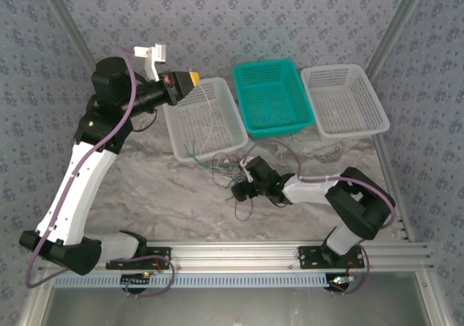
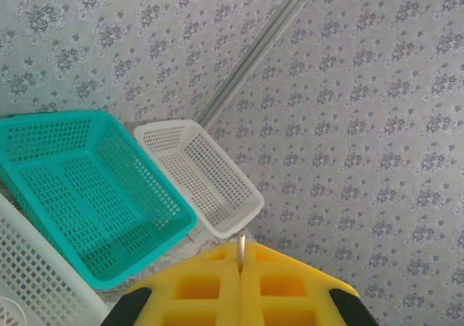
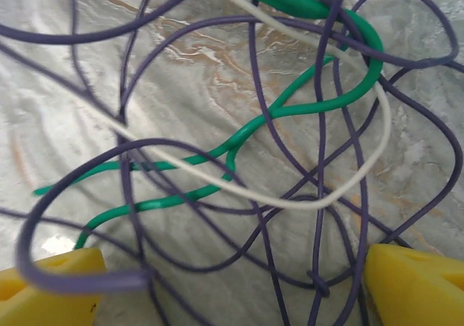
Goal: Untangle the cables
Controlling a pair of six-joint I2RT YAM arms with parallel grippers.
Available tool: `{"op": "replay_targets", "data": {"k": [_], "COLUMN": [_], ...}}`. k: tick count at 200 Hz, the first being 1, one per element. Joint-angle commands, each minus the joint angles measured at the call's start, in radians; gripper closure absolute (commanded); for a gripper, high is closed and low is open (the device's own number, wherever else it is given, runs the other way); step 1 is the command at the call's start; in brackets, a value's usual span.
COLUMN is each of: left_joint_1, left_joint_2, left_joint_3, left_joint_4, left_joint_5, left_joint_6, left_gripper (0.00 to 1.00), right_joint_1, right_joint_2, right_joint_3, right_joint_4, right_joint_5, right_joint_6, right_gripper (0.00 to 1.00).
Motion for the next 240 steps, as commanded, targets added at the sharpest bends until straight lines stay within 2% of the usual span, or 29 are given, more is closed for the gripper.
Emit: {"op": "replay_targets", "data": {"k": [1,12,19,34,55,79,98,124,146,180,208,240], "left_joint_1": [-0.001,-0.001,-0.001,0.000,0.003,0.026,0.074,0.187,0.290,0.451,0.504,0.529], "left_joint_2": [-0.020,-0.023,-0.023,-0.025,-0.035,-0.068,-0.106,-0.150,-0.160,-0.172,-0.192,-0.189], "left_joint_3": [-0.001,0.000,0.000,0.006,0.011,0.032,0.055,0.076,0.093,0.086,0.067,0.069], "left_joint_4": [0.027,0.023,0.018,0.009,-0.004,-0.044,-0.082,-0.149,-0.232,-0.334,-0.386,-0.426], "left_joint_5": [-0.010,-0.013,-0.014,-0.017,-0.029,-0.075,-0.116,-0.146,-0.160,-0.156,-0.228,-0.320], "left_joint_6": [-0.002,0.002,0.003,0.009,0.016,0.021,0.016,0.012,0.036,0.066,0.122,0.186], "left_gripper": [1.00,1.00,1.00,1.00,1.00,1.00,1.00,1.00,1.00,1.00,1.00,1.00], "right_joint_1": [0.016,0.019,0.016,0.019,0.018,0.019,0.016,-0.011,-0.087,-0.205,-0.394,-0.612], "right_joint_2": [0.073,0.097,0.109,0.113,0.086,-0.036,-0.175,-0.353,-0.475,-0.657,-0.765,-0.779], "right_joint_3": [0.043,0.055,0.057,0.048,0.014,-0.068,-0.136,-0.169,-0.156,-0.145,-0.150,-0.167], "right_joint_4": [0.032,0.026,0.025,0.030,0.025,0.044,0.034,-0.133,-0.360,-0.591,-0.724,-0.736], "right_joint_5": [0.141,0.173,0.178,0.168,0.165,0.178,0.207,0.294,0.381,0.445,0.401,0.299], "right_joint_6": [-0.001,0.022,0.032,0.043,0.063,0.093,0.123,0.244,0.454,0.603,0.662,0.652], "right_gripper": [0.12,0.23,0.36,0.56,0.79,1.00,1.00,1.00,1.00,1.00,1.00,1.00]}}
